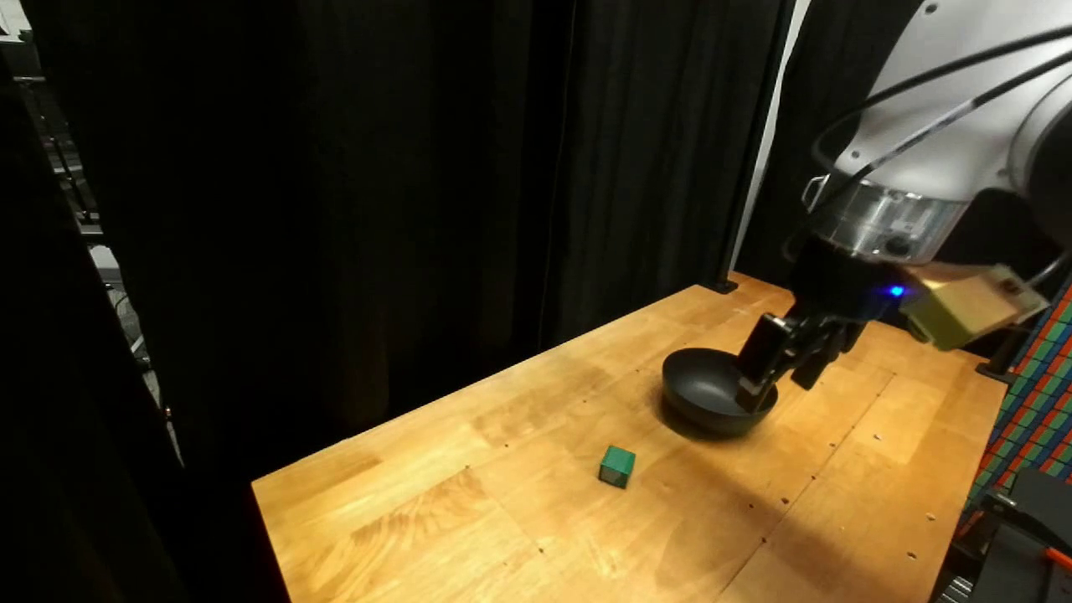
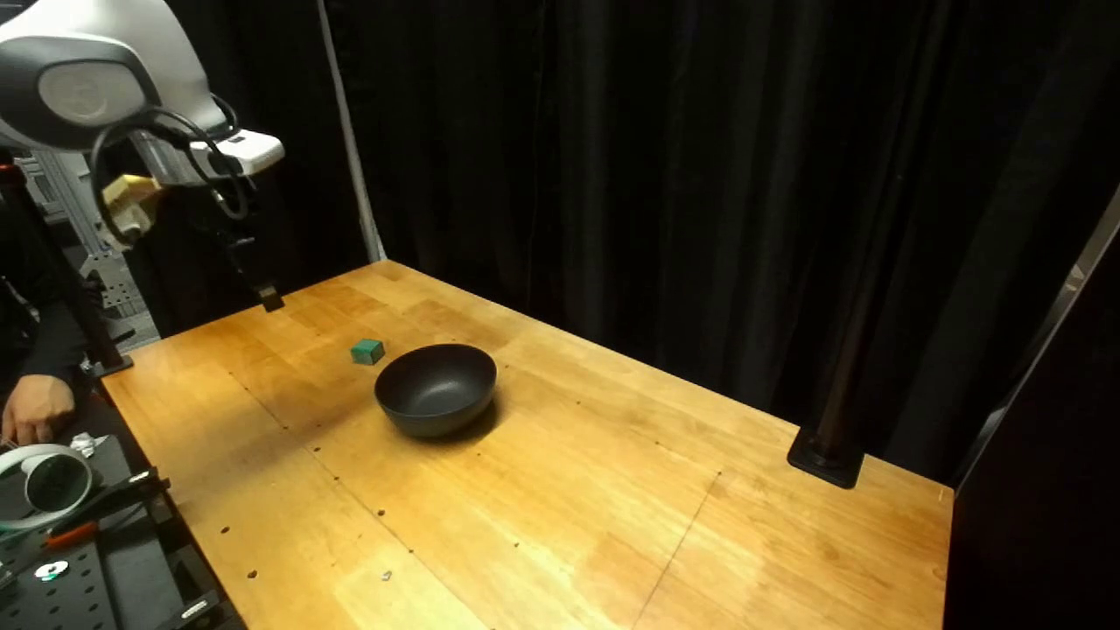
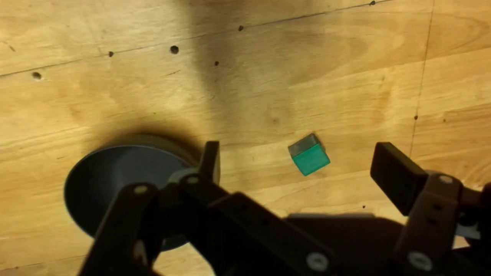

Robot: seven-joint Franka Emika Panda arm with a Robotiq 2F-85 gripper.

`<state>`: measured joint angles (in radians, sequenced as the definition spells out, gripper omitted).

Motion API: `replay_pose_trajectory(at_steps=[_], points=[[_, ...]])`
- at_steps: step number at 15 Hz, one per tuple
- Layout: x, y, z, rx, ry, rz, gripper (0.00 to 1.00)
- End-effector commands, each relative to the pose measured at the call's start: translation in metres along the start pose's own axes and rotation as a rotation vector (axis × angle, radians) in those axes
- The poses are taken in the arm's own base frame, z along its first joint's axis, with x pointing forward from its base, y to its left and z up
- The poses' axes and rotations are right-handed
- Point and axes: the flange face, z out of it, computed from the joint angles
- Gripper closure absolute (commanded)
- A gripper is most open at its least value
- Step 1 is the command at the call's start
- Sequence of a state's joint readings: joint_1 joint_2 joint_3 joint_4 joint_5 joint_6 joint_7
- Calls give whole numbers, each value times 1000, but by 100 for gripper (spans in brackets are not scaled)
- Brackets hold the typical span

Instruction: Put the block inside the bowl

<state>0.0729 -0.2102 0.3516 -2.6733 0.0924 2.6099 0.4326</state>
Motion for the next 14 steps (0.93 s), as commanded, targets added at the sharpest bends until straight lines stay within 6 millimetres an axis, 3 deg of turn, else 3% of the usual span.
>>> replay_pose_trajectory(at_steps=[1,6,14], points=[[23,-23,56,32,-12,-45,0],[48,-34,119,55,-28,-85,0],[73,-68,179,114,8,-60,0]])
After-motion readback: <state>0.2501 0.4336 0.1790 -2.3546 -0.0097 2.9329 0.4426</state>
